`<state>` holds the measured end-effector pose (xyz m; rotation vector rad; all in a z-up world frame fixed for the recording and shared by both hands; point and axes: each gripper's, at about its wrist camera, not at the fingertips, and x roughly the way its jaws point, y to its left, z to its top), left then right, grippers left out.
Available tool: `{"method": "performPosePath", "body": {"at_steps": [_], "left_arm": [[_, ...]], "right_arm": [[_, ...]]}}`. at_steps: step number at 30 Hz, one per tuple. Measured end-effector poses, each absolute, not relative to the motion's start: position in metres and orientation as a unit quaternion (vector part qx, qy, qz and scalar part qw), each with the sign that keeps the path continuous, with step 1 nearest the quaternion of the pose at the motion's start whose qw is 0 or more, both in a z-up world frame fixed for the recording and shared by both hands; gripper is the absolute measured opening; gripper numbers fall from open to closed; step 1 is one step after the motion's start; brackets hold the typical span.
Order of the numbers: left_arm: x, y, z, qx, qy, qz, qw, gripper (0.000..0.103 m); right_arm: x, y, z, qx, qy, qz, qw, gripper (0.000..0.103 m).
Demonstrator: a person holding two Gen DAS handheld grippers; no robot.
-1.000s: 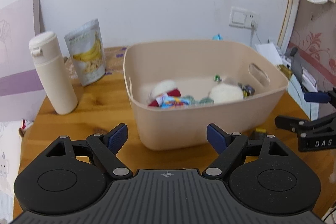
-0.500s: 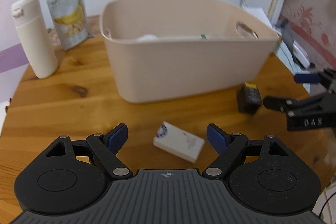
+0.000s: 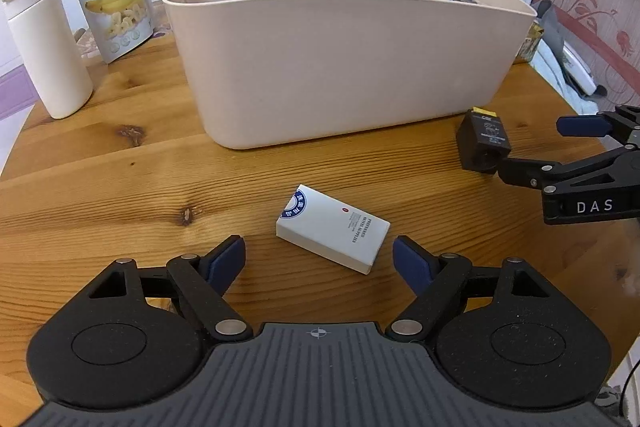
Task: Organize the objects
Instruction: 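Grasp the white medicine box with the left tool while the right tool grasps the black box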
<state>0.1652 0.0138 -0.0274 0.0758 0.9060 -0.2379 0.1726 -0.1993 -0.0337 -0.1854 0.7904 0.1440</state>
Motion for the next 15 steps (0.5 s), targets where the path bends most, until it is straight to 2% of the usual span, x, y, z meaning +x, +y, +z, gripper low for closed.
{"method": "performPosePath", "body": {"at_steps": [5, 15], "left_arm": [[0.171, 0.011, -0.032, 0.043, 0.442, -0.116, 0.889, 0.078], [0.184, 0.005, -0.037, 0.065, 0.425, -0.117, 0.895, 0.075]], "right_arm": [[0.179, -0.198, -0.042, -0.094, 0.392, 0.07, 0.912, 0.097], [0.195, -0.192, -0.055, -0.099, 0.398, 0.076, 0.909, 0.093]]}}
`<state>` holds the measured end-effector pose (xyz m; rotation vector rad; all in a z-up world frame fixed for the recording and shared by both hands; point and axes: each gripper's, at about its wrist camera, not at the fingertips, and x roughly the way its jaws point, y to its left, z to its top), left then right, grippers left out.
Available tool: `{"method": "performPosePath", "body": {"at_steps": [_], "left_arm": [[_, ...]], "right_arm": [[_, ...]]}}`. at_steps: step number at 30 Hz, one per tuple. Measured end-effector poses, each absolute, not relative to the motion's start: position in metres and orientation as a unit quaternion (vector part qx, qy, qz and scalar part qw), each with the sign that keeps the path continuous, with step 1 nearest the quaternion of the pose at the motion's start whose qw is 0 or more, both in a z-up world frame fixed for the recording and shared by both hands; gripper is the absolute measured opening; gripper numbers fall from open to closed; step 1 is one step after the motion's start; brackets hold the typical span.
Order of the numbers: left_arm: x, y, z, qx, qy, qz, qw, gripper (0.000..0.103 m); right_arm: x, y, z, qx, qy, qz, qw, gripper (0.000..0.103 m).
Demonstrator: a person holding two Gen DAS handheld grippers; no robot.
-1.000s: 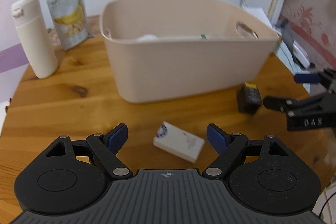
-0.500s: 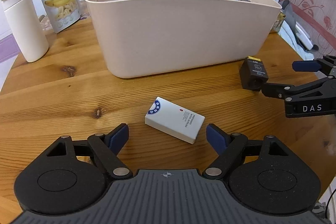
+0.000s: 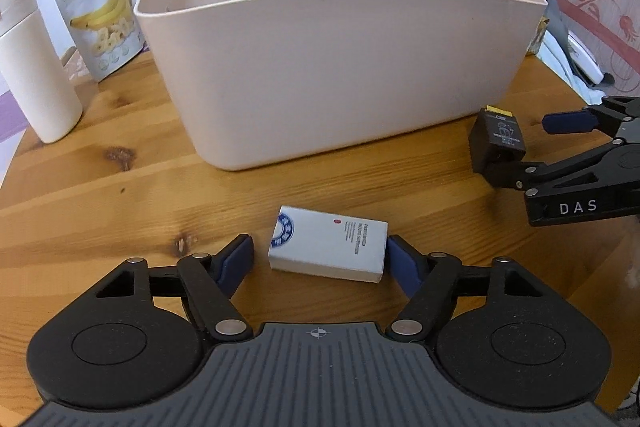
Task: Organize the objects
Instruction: 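Grasp the white medicine box with the left tool while the right tool grasps the black box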
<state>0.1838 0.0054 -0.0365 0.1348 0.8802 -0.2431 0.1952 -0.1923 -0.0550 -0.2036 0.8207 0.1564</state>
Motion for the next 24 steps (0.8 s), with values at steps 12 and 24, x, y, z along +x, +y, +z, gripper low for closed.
{"method": "performPosePath", "body": {"at_steps": [12, 24], "left_arm": [[0.199, 0.009, -0.039, 0.059, 0.411, -0.118, 0.902, 0.063], [0.201, 0.011, -0.039, 0.059, 0.411, -0.122, 0.901, 0.061]], "right_arm": [[0.216, -0.188, -0.06, -0.079, 0.394, 0.09, 0.911, 0.089], [0.218, -0.185, -0.056, -0.054, 0.394, 0.107, 0.911, 0.048]]}}
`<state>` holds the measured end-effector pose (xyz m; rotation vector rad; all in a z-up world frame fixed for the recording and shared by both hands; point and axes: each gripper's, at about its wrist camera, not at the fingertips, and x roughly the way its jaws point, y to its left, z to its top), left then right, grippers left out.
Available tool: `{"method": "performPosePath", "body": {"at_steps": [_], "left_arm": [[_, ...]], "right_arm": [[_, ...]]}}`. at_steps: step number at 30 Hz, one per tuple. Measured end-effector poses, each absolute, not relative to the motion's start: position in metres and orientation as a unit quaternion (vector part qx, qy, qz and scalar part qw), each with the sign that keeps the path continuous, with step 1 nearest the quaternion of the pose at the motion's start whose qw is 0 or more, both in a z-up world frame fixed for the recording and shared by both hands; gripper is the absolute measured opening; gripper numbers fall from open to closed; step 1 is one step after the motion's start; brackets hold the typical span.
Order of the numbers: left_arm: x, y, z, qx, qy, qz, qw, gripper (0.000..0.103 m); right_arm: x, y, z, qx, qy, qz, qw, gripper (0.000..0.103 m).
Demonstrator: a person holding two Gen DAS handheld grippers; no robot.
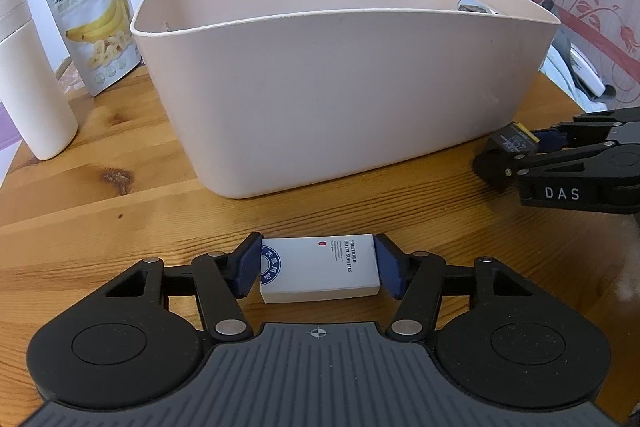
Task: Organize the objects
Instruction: 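Grasp the white medicine box with the left tool while the right tool grasps the black box, then lift both boxes over the bin and open both tools to release them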
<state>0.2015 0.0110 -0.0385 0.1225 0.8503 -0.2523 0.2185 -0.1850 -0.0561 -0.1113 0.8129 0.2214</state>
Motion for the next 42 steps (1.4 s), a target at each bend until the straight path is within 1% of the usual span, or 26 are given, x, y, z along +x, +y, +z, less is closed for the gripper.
{"method": "performPosePath", "body": {"at_steps": [5, 16, 30, 42], "left_arm": [[0.194, 0.012, -0.035, 0.061, 0.412, -0.118, 0.901, 0.061], [0.18, 0.016, -0.013, 0.065, 0.384, -0.119, 0.914, 0.061], [0.163, 0.025, 0.037, 0.061, 0.324, -0.111, 0.937, 0.061], [0.17, 0.032, 0.077, 0.05, 0.275, -0.099, 0.955, 0.061]], "right_arm": [[0.215, -0.192, -0.055, -0.038, 0.398, 0.089, 0.912, 0.044], [0.194, -0.202, -0.037, -0.032, 0.384, 0.081, 0.919, 0.043], [0.164, -0.208, 0.007, -0.027, 0.325, 0.075, 0.942, 0.043], [0.158, -0.211, 0.05, -0.035, 0.266, 0.066, 0.961, 0.043]]}}
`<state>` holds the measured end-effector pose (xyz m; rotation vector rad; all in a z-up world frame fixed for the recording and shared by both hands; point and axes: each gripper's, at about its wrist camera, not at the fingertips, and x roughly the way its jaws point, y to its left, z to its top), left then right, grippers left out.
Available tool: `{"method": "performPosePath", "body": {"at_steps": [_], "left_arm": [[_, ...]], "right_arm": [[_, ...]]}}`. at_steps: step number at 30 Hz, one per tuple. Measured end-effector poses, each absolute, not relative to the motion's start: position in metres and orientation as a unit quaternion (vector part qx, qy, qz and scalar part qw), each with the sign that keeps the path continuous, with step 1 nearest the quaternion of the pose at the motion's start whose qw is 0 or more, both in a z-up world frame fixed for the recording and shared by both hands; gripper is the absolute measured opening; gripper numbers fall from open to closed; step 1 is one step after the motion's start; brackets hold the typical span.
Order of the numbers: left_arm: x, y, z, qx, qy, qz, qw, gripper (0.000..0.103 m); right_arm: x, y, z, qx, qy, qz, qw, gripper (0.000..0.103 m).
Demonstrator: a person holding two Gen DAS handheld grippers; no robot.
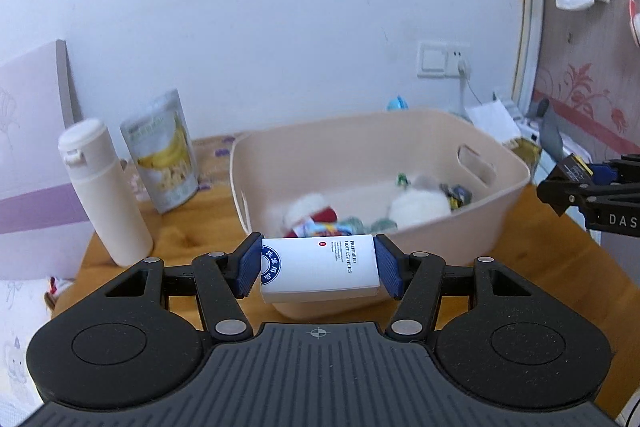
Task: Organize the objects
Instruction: 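Lift both boxes over the bin and open both tools to release them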
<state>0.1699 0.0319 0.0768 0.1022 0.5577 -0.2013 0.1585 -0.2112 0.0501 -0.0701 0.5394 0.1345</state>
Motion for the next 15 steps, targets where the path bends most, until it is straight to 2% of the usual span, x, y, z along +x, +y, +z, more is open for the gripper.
{"method": "performPosePath", "body": {"at_steps": [15], "left_arm": [[0.22, 0.024, 0.09, 0.04, 0.264, -0.1, 0.958, 0.061]], "right_arm": [[0.188, -0.201, 0.072, -0.044, 0.232, 0.069, 0.969, 0.043]]}}
